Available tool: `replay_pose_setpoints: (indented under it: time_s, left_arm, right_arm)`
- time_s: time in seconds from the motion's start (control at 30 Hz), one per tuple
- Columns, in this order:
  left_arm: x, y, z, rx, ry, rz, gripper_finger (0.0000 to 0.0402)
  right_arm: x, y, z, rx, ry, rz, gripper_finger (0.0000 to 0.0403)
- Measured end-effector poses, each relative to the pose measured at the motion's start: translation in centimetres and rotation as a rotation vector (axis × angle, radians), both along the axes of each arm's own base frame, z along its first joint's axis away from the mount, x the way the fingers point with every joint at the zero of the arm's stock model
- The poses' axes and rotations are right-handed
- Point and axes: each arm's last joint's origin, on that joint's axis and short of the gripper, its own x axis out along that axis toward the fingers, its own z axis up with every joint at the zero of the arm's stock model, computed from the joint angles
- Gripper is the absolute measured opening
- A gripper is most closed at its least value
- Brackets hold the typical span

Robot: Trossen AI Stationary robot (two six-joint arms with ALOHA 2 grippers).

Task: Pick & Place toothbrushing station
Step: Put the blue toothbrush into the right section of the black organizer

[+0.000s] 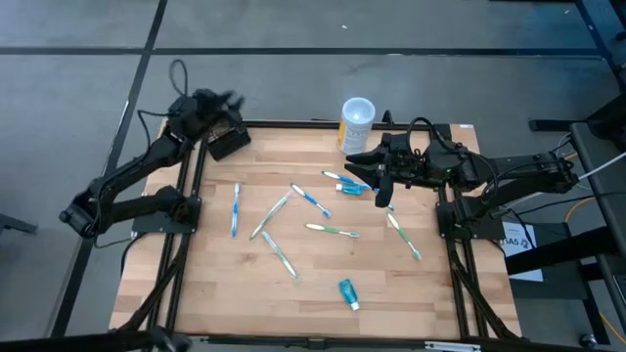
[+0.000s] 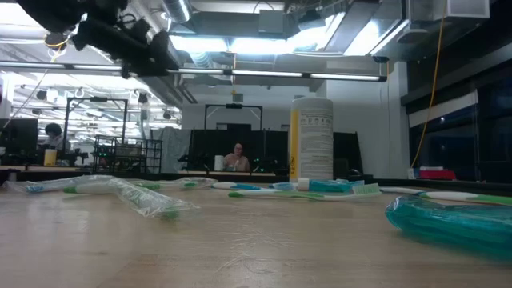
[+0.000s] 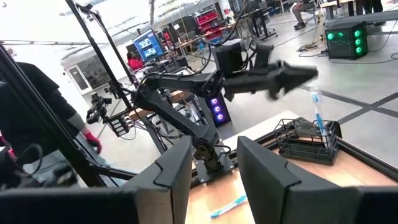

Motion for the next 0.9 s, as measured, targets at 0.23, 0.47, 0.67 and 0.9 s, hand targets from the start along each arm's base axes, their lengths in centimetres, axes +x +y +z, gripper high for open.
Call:
replay_pose_setpoints:
  time_s: [0.23, 0.47, 0.67, 0.9]
  left_arm:
    - [2.5, -4.2, -3.3, -0.368, 0.178, -0.398, 0.017]
    - [3.0, -9.4, -4.7, -0.518, 0.448, -0.275, 0.0143]
    - [0.4, -12.8, -4.4, -0.793, 0.47, 0.124, 0.0124]
    - [1.4, -14.5, -6.2, -0.989, 0.373, 0.263, 0.0125]
  right_arm:
    - [-0.7, -0.3, 0.2, -0.005, 0.013, -0.01, 0.013]
    - [-1.2, -0.4, -0.1, 0.038, 0.058, -0.011, 0.013]
    - [-1.2, -0.1, -0.2, 0.045, 0.061, -0.013, 0.013]
    - [-1.2, -0.1, -0.2, 0.049, 0.06, -0.017, 0.013]
